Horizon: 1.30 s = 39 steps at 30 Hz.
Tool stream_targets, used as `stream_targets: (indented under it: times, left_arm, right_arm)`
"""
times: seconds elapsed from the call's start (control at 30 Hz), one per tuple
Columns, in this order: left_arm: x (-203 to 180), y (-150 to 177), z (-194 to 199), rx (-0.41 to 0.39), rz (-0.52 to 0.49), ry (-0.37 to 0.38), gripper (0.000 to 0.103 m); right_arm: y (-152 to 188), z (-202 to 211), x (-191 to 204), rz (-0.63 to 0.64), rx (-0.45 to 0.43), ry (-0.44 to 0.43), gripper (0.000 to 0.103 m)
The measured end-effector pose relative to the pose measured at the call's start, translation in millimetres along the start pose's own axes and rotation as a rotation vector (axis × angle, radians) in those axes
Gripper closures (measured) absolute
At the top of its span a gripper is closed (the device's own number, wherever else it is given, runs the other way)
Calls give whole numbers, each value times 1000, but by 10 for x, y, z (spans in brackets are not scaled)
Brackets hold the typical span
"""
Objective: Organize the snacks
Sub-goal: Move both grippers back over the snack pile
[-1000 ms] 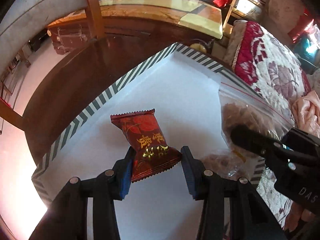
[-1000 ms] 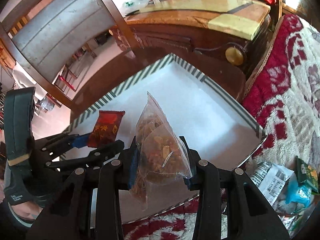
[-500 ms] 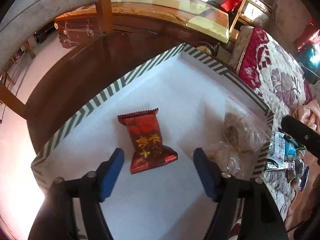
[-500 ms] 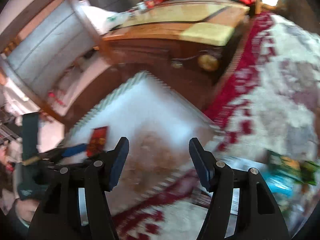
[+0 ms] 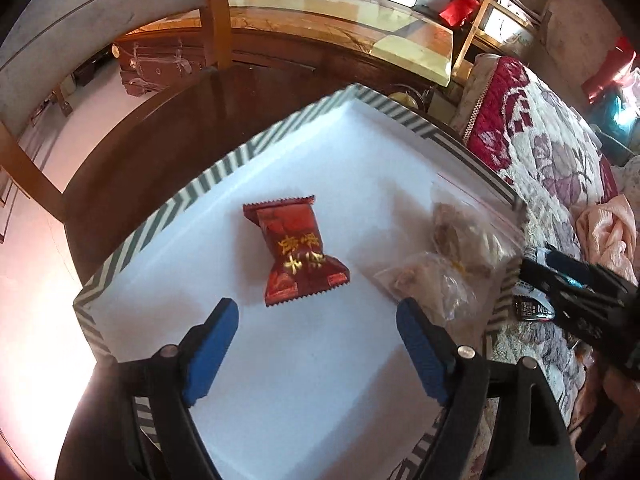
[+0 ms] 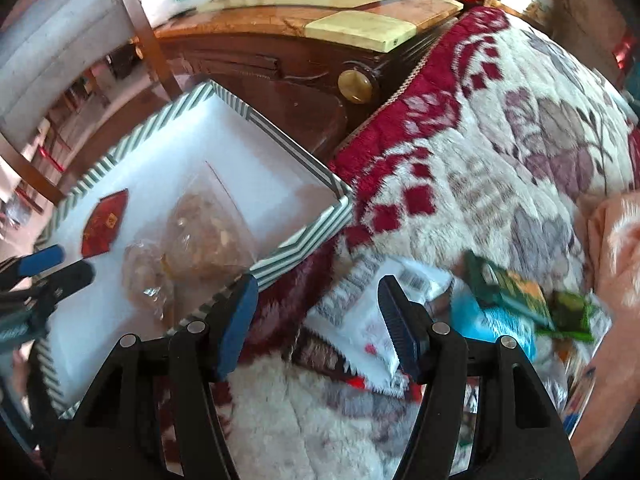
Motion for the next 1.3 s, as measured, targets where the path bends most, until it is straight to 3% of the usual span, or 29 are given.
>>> stream_targets:
  times: [0.17,0.27,0.7,1.0,1.3]
  left_arm:
    - [-46,25,41,2,9,13,20]
    - [-87,28,119,-14,5,20,20]
    - [-739,209,447,-43,-72,147,16]
    - [-1308,458,546,-52,-202,160,16]
    - [-1660,463,536,-44,-263,170,16]
  right_arm:
    - [-215,-111,45,-18,-15,-53,40]
    - [-178,2,44,-15,-42,-70,40]
    - [1008,712,-682,-164,-125,-64,40]
    - [1378,924,-881,-189,-164,-60,40]
    - [1567,964,-1136,-259,-162,-70,40]
Point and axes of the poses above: each gripper's, at about its wrist camera, not at the fingertips, and z roughly against the way its jaws point, x to its left, y to its underside, the point moved 2 cm from there along -z, roughly the way its jaws point, and after that the axes turned 4 degrees about -y, right-handed, at the moved point
